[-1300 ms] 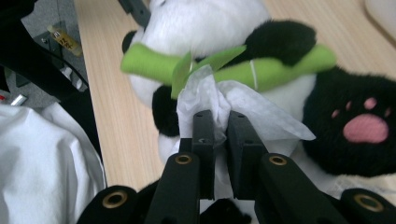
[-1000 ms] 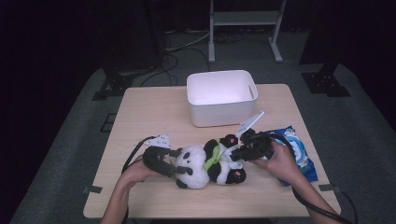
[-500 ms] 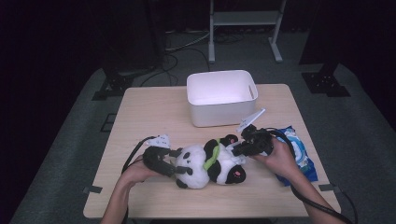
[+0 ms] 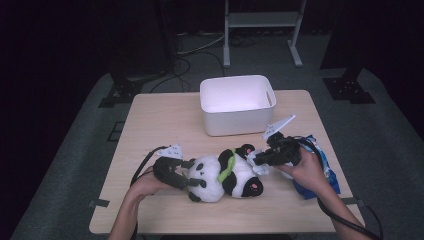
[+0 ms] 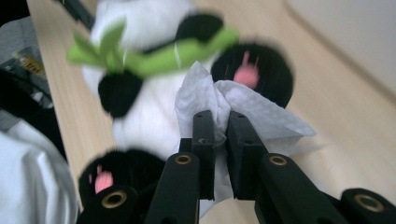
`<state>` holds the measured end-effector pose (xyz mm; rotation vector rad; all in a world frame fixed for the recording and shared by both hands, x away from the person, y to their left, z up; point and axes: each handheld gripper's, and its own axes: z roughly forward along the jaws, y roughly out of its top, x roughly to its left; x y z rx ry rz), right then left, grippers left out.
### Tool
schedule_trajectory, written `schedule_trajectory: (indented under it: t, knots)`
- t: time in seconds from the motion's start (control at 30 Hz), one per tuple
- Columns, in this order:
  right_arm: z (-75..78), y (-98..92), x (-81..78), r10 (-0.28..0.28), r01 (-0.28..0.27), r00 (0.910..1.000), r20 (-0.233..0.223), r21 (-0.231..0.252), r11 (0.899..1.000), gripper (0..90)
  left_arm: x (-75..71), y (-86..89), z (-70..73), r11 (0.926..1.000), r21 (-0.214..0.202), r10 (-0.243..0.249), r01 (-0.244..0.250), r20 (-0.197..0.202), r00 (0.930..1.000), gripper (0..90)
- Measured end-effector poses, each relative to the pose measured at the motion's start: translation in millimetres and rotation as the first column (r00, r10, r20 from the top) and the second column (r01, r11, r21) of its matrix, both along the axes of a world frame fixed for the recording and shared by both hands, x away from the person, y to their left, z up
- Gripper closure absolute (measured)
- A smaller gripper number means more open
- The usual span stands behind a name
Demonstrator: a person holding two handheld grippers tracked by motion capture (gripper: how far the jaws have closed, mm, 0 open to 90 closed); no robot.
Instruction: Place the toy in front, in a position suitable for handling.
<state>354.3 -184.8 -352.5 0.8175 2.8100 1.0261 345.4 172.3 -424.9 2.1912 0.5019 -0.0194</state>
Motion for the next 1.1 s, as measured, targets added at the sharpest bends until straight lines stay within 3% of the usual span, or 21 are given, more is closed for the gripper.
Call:
schedule_trajectory:
  t: [0.1,0.27,0.43,0.6,0.73,0.97,1.1]
  knots:
    - [16.0,14.6,9.5,-0.009,0.009,0.9989,0.047,-0.002,1.000,81.1,0.0,0.1,-0.2,1.0000,-0.002,0.001,-0.001,0.000,1.0000,25.4]
    - [19.2,23.9,23.5,-0.013,0.013,0.9989,0.045,0.000,1.000,81.1,0.4,0.6,-1.3,1.0000,-0.002,0.005,-0.005,0.001,1.0000,25.4]
    - [6.7,23.7,31.4,0.001,-0.001,0.9997,-0.023,-0.001,1.000,80.8,0.9,0.0,-0.5,0.9999,-0.004,0.016,-0.016,-0.003,0.9999,25.3]
    - [-12.9,22.0,24.9,-0.001,-0.002,0.9980,-0.063,-0.046,0.999,81.4,1.3,1.7,3.8,0.9995,0.021,0.025,-0.025,-0.004,0.9997,23.1]
    - [-17.3,14.4,23.0,0.003,-0.003,0.9974,-0.073,-0.001,1.000,81.6,0.8,1.3,2.9,0.9994,0.030,0.019,-0.019,-0.009,0.9998,22.0]
    - [-27.3,0.9,7.7,0.001,-0.001,0.9954,-0.096,-0.004,1.000,81.5,-0.6,0.3,0.8,0.9995,0.030,0.000,0.000,-0.002,1.0000,22.6]
    - [-25.7,-1.5,1.5,0.003,-0.003,0.9958,-0.092,0.000,1.000,81.6,-1.0,-0.5,0.2,0.9995,0.030,-0.004,0.004,0.003,1.0000,23.1]
